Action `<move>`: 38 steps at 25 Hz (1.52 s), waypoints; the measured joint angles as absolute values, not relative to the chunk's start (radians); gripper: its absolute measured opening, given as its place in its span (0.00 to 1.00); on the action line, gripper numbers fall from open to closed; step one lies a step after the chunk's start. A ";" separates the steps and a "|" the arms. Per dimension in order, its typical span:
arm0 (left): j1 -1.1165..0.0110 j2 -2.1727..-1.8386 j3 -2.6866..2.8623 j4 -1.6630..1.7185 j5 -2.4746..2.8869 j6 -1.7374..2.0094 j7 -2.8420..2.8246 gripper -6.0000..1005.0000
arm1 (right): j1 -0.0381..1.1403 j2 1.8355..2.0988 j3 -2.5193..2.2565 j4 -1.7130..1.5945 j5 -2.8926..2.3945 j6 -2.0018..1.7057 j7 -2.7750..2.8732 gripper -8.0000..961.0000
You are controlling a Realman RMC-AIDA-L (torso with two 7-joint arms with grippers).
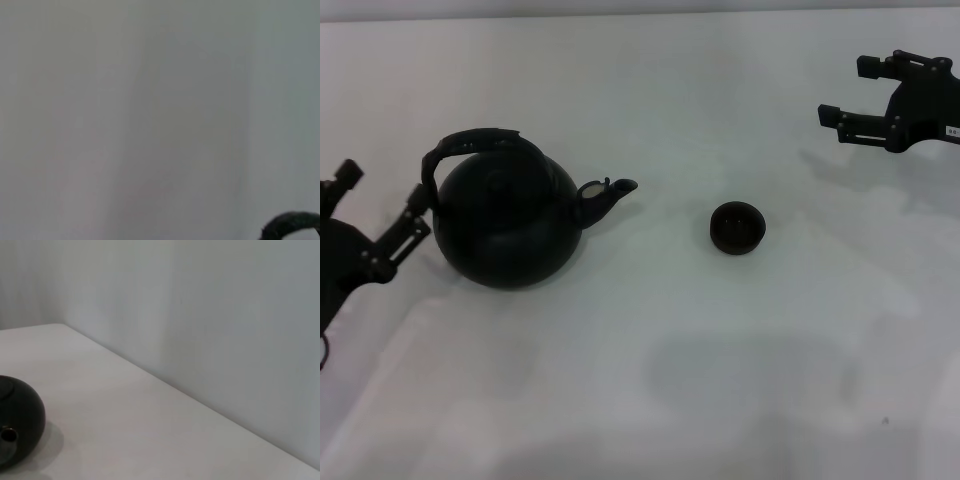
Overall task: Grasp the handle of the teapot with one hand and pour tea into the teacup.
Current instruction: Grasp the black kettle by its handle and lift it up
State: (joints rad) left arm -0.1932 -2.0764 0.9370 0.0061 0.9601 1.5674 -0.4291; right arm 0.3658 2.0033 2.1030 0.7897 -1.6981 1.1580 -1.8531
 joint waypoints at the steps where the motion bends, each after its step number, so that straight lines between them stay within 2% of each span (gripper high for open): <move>1: -0.197 -2.076 0.945 0.006 0.963 1.560 -0.432 0.87 | 0.366 2.003 2.103 0.789 -1.698 1.157 -1.853 0.88; 27: -0.254 -2.073 0.968 0.020 0.964 1.476 -0.517 0.87 | 0.374 2.003 2.103 0.766 -1.696 1.144 -1.860 0.88; 32: -0.261 -2.072 0.968 0.020 0.965 1.472 -0.518 0.84 | 0.374 2.003 2.101 0.765 -1.696 1.130 -1.865 0.88; 38: -0.268 -2.073 0.967 0.020 0.961 1.470 -0.540 0.61 | 0.374 2.003 2.102 0.765 -1.697 1.127 -1.874 0.88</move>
